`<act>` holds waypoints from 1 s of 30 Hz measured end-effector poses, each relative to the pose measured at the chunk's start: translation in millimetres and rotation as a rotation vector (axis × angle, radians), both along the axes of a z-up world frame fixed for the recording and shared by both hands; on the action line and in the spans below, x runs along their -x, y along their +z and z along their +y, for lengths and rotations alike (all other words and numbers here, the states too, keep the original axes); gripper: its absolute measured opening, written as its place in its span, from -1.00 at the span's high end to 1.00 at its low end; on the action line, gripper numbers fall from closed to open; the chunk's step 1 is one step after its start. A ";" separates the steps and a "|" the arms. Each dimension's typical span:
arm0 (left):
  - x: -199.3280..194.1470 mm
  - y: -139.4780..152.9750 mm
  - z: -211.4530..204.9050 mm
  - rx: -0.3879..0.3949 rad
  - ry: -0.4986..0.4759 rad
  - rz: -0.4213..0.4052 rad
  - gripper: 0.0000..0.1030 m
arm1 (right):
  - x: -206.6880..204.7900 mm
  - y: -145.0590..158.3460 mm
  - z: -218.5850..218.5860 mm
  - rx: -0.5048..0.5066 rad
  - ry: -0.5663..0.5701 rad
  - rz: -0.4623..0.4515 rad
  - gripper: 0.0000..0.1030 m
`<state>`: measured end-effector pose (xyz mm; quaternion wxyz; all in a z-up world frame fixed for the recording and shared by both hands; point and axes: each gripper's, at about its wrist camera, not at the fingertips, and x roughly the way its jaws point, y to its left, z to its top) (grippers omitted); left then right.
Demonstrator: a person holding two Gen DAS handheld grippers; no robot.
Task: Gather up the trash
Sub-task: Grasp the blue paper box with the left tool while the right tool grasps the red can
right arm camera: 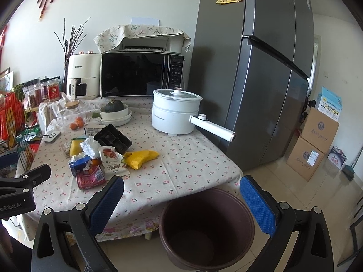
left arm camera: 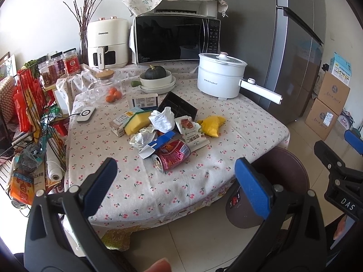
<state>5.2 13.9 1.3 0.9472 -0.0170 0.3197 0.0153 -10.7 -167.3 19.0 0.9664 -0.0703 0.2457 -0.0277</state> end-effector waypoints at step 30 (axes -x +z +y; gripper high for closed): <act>-120.3 -24.4 62.8 -0.054 -0.008 0.293 -0.98 | -174.4 -33.3 -2.6 -0.195 0.155 0.449 -1.00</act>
